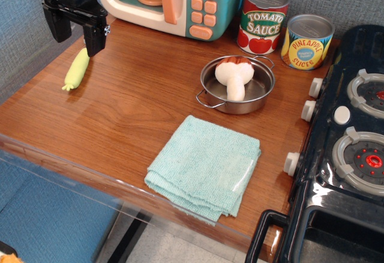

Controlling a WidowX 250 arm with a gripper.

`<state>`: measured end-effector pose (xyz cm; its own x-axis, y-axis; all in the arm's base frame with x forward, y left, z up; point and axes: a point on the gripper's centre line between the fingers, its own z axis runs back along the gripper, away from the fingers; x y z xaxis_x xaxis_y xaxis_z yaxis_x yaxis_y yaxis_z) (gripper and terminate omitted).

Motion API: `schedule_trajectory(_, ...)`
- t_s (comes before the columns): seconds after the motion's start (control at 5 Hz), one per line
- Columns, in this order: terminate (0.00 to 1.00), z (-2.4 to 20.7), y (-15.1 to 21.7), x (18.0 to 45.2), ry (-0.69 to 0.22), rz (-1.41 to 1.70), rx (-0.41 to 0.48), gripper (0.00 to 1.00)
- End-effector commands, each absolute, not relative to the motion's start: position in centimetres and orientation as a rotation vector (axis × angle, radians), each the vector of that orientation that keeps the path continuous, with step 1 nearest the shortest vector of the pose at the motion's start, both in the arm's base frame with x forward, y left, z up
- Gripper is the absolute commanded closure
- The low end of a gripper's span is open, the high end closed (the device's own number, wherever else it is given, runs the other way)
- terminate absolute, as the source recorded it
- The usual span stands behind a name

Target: Slide the cloth leftwards next to the spatula handle.

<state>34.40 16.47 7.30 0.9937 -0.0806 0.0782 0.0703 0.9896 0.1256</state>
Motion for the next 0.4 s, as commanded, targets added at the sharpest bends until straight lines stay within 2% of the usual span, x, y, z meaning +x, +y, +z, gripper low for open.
schedule_trajectory(0.0,0.0,7.3,16.5,34.4,-0.083,-0.076,0.123,0.0)
schedule_trajectory(0.2,0.0,7.2,12.6,33.2,-0.099,-0.166,0.108,0.0)
